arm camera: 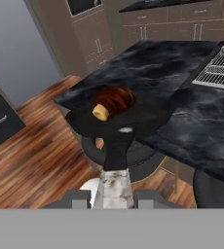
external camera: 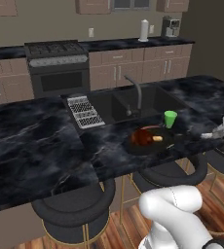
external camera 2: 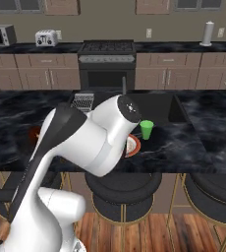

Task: Pick up the pan with the steak in it and place it on the dining table. Then place the steak on the plate.

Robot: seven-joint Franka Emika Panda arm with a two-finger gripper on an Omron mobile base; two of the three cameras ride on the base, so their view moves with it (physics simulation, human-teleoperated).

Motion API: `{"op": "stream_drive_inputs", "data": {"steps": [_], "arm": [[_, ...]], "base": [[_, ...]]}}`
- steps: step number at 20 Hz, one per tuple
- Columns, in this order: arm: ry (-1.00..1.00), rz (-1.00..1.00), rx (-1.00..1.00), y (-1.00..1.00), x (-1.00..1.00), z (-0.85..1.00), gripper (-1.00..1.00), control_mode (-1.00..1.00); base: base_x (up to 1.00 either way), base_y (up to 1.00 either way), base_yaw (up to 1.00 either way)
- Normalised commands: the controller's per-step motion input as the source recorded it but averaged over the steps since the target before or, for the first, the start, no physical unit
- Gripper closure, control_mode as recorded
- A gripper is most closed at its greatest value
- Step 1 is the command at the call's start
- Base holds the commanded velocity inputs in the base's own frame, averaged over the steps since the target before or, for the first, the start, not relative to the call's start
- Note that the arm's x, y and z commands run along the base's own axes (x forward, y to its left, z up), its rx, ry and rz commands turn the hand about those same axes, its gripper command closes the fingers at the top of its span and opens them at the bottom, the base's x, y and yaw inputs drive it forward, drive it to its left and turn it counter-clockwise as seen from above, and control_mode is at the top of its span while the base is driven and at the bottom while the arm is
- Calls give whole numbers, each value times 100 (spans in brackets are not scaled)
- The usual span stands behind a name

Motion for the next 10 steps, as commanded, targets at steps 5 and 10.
{"op": "stream_drive_inputs", "data": {"steps": [5, 10], "arm": [[0, -1, 0, 50, 63, -15, 100, -100], [-1, 0, 0, 35, 52, -12, 100, -100]], "base": [[0, 0, 0], [0, 0, 0]]}}
